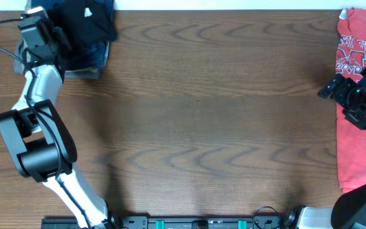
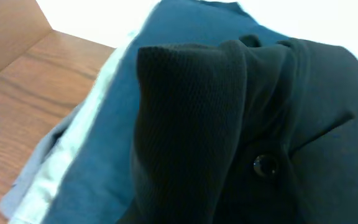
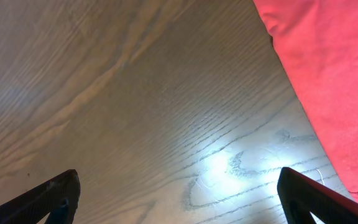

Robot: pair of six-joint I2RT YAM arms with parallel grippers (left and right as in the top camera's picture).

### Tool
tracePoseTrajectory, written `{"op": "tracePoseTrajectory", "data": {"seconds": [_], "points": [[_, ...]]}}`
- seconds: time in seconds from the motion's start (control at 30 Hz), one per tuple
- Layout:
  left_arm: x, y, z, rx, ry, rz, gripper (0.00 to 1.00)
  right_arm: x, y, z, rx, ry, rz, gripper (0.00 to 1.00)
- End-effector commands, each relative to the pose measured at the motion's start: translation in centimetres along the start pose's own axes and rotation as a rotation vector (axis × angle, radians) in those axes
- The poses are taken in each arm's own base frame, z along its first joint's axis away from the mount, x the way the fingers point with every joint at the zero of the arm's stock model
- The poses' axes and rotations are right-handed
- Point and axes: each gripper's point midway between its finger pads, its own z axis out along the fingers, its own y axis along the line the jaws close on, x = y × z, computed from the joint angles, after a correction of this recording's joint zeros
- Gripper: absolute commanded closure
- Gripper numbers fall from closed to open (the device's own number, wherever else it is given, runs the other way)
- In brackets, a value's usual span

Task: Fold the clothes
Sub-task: 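Lower the bundle onto the stack and open the left gripper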

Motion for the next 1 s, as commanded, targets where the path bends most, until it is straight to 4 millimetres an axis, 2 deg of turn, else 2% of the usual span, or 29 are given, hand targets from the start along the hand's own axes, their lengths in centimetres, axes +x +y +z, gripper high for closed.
{"op": "tracePoseTrajectory", "data": {"seconds": [0.0, 0.07, 0.1, 0.17, 0.2, 0.23, 0.4, 0.47, 0.67, 0.8, 0.93, 0.97], "points": [[-1.9, 4.0, 0.5, -0.109, -0.055, -0.042, 0.94, -0.2, -0.2, -0.6, 0.001, -0.021, 0.014, 0.01], [-1.6, 5.0, 0.7, -0.123, -0.05, -0.049, 0.91, -0.2, -0.2, -0.6, 0.001, -0.021, 0.014, 0.01], [-1.4, 5.4, 0.8, -0.13, -0.048, -0.053, 0.75, -0.2, -0.2, -0.6, 0.001, -0.021, 0.014, 0.01], [-1.4, 6.2, 1.1, -0.141, -0.055, -0.059, 0.27, -0.2, -0.2, -0.6, 0.001, -0.021, 0.014, 0.01], [-1.3, 6.5, 1.1, -0.145, -0.055, -0.061, 0.08, -0.2, -0.2, -0.6, 0.001, -0.021, 0.014, 0.01], [-1.3, 6.9, 1.1, -0.15, -0.055, -0.064, 0.02, -0.2, -0.2, -0.6, 0.001, -0.021, 0.014, 0.01], [-1.7, 7.1, 0.9, -0.153, -0.065, -0.081, 0.02, -0.2, -0.2, -0.6, 0.001, -0.021, 0.014, 0.01], [-2.3, 7.1, 0.5, -0.148, -0.082, -0.141, 0.02, -0.2, -0.2, -0.6, 0.001, -0.021, 0.014, 0.01], [-6.2, 5.5, -1.4, -0.043, -0.184, -0.279, 0.01, -0.2, -0.2, -0.6, 0.001, -0.021, 0.014, 0.01], [-7.1, 5.3, -1.8, -0.022, -0.212, -0.329, 0.4, -0.2, -0.2, -0.6, 0.001, -0.021, 0.014, 0.01], [-5.9, 5.2, -0.9, -0.026, -0.187, -0.328, 0.89, -0.2, -0.2, -0.6, 0.002, -0.021, 0.014, 0.01], [-5.5, 5.2, -0.5, -0.027, -0.182, -0.329, 0.94, -0.2, -0.2, -0.6, 0.002, -0.021, 0.014, 0.01]]}}
